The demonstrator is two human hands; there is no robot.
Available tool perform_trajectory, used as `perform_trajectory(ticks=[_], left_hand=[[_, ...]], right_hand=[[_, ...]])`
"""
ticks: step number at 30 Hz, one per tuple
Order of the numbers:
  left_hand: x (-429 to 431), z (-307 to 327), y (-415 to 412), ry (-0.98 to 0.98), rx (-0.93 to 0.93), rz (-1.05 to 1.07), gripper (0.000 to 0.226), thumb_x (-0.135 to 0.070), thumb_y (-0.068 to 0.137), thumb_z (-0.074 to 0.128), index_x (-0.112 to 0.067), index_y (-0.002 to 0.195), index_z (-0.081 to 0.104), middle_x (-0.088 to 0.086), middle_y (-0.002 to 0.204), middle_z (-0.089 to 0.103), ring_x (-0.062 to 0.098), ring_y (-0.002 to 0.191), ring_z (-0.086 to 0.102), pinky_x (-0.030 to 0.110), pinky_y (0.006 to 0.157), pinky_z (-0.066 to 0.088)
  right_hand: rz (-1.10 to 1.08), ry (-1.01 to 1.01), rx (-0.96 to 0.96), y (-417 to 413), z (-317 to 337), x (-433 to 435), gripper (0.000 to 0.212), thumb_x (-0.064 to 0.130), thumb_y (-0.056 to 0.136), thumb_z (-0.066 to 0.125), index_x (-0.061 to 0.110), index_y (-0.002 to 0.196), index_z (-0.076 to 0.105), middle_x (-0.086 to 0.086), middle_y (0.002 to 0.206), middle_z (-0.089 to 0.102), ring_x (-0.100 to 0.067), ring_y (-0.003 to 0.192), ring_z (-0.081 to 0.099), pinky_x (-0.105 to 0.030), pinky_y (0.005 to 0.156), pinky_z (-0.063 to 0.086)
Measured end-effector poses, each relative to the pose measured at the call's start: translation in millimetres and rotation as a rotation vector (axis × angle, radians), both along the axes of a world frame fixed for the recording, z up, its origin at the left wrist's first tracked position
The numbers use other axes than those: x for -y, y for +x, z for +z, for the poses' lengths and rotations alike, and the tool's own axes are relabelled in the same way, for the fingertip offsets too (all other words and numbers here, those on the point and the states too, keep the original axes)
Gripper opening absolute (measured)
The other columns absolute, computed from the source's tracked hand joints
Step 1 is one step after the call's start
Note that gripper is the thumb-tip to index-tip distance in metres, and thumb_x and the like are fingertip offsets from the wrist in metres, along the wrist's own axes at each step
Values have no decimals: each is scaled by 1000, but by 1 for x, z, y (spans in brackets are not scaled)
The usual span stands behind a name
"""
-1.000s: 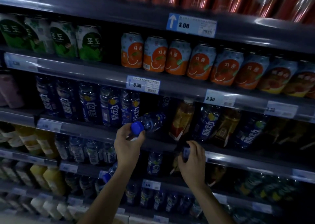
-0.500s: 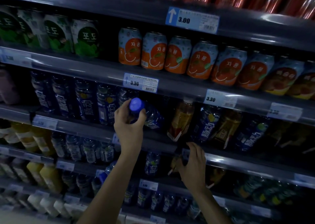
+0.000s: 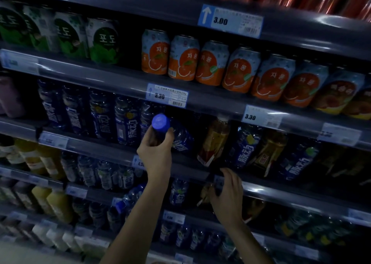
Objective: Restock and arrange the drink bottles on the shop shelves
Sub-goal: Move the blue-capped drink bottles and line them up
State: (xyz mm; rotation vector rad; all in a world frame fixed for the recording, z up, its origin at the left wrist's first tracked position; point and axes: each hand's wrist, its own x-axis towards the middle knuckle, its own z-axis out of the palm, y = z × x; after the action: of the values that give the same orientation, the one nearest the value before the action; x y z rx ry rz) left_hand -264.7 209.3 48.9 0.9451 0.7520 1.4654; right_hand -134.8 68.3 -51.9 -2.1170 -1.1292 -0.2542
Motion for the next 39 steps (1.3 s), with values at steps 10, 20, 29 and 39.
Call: perform_trajectory(ticks=[10,20,29,39], left_hand=[[-5,2,0,-50,125,59,49,-19,76,79,-19,122,62,-14,103,72,-3,94,66,8,73,49],[-10,10,5,38,19,61,46,-32,75,78,-32,119,63,7,112,69,27,105,62,38,90,54],[-8,4,18,162,-163,-28,49,-57,69,74,-57,113,51,15,121,60,38,115,54,55,94,46],[-25,-28,32,184,-345,-46,85,-45,70,80,-32,141,37,-21,131,44,-6,121,43,26,104,40]], right_hand=[[32,3,26,5,-3,3,56,12,80,73,9,131,49,-8,131,51,-26,122,46,-44,102,39],[70,-11,28,9,-2,6,58,10,79,73,8,132,49,-10,133,51,-28,124,46,-47,103,39],[76,-10,36,9,-2,7,57,8,79,73,5,132,50,-11,132,53,-30,123,48,-48,103,40],[59,-14,5,9,-4,6,55,10,83,69,8,133,49,-8,135,51,-27,127,45,-44,105,37]])
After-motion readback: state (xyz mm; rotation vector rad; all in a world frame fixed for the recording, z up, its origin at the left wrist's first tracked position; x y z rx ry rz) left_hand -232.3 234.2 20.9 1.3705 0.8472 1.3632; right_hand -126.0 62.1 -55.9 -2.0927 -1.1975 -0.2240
